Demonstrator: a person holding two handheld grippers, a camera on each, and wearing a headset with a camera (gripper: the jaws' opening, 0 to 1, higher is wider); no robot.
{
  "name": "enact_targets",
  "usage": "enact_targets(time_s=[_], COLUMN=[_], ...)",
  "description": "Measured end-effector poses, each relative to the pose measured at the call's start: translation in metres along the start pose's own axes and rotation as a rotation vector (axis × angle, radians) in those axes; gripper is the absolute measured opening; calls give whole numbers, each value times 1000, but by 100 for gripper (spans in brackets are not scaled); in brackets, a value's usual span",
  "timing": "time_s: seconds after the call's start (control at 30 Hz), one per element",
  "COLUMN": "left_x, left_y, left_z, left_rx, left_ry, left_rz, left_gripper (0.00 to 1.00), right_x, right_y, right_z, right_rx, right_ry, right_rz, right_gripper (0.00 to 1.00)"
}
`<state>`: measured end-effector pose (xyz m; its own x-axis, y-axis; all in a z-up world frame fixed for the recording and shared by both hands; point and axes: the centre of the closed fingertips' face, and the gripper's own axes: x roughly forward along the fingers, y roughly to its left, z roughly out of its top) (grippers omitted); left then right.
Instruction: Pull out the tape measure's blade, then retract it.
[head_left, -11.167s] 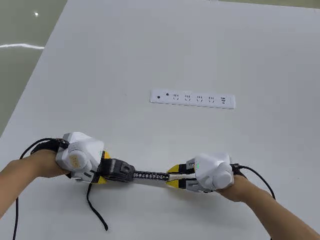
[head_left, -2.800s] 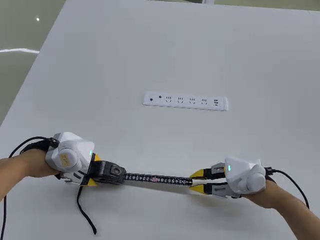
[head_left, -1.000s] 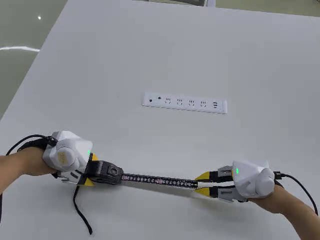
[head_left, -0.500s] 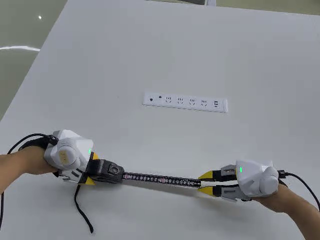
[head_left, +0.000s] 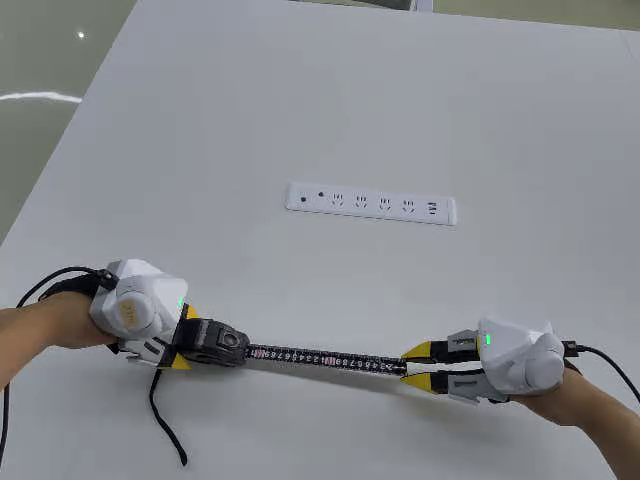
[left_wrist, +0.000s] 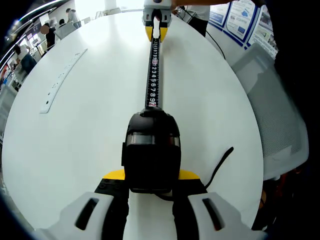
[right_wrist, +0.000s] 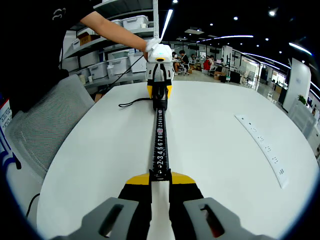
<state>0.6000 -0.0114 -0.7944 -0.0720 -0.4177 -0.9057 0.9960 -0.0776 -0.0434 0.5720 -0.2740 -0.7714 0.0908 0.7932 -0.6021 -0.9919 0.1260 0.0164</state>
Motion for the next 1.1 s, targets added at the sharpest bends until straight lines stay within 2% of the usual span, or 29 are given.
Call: enact_targets(time_s=[0.87,1.1], left_x=[0,4], left_y=[0,0], left_z=[1,7], left_rx=[-6,-11], left_ry=[0,-14], left_rz=[0,1], left_gripper=[29,29], right_x=[-7,-8], right_y=[-2,-5], right_z=[-4,-8], right_rx=[11,15], right_ry=[-1,11], right_rz=[-9,-13], right_gripper=[10,10])
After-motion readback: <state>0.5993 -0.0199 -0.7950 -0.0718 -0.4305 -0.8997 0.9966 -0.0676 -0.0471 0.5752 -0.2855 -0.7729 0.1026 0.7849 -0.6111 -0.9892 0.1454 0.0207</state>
